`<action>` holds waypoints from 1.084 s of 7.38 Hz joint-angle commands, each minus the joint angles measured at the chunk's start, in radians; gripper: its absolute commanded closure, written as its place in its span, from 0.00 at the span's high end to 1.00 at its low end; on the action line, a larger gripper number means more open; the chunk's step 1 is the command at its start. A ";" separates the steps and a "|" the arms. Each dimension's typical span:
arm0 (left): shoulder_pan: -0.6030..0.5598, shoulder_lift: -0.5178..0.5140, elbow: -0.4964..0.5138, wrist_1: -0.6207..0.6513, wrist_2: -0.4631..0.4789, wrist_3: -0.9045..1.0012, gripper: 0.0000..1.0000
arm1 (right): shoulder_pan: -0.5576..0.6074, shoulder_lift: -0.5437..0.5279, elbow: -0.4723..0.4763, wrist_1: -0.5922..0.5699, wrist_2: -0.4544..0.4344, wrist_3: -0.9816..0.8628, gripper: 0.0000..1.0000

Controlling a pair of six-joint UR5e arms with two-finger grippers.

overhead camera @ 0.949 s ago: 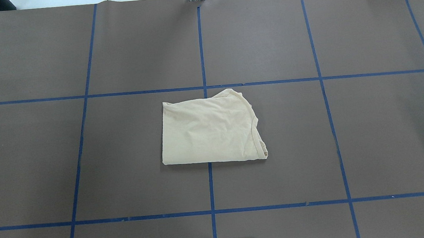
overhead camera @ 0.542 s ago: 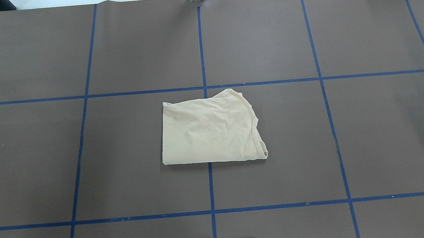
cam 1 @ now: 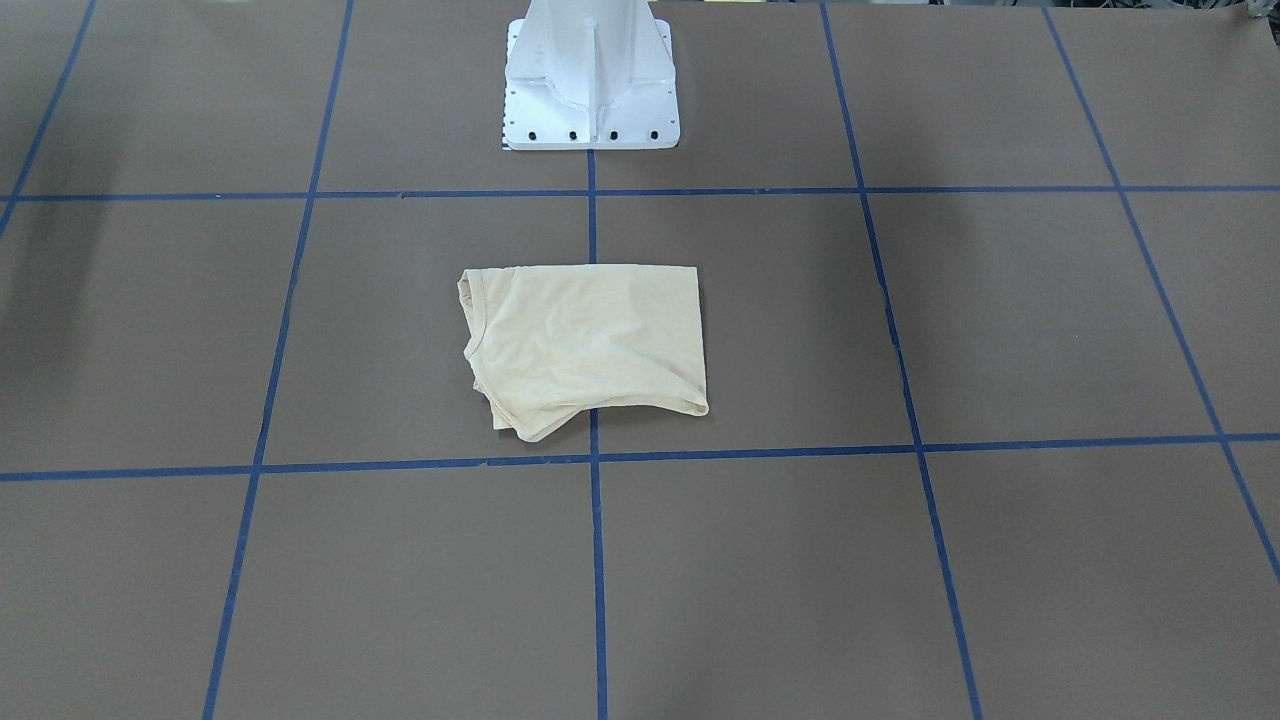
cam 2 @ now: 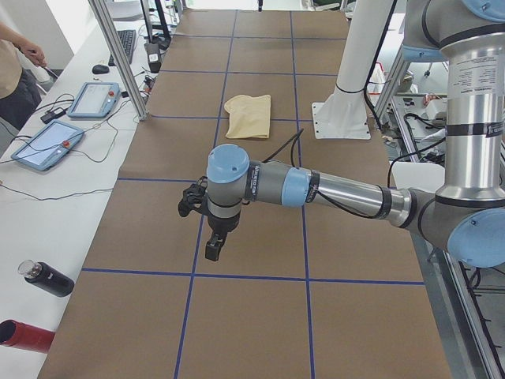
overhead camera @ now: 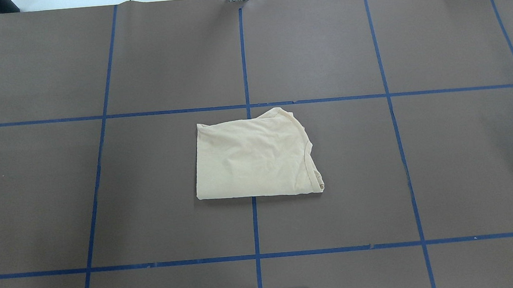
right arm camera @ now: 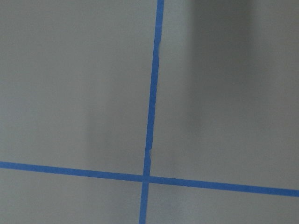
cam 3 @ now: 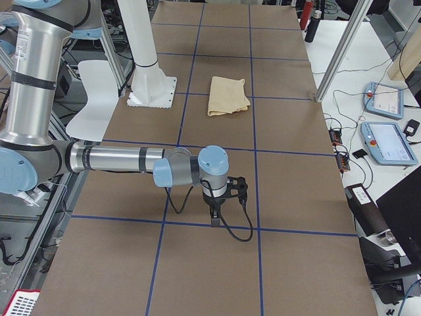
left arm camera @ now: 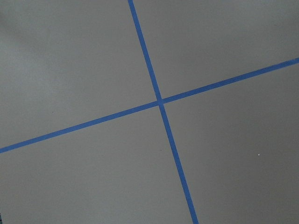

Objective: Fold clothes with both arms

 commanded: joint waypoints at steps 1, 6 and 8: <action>-0.001 0.003 -0.014 0.000 0.007 0.010 1.00 | 0.001 -0.007 0.008 0.004 -0.017 -0.005 1.00; 0.001 0.052 -0.026 0.003 -0.001 0.006 1.00 | 0.003 -0.001 0.053 -0.124 0.054 0.007 1.00; 0.004 0.069 -0.011 0.009 -0.019 0.000 1.00 | 0.003 -0.003 0.056 -0.122 0.043 0.007 1.00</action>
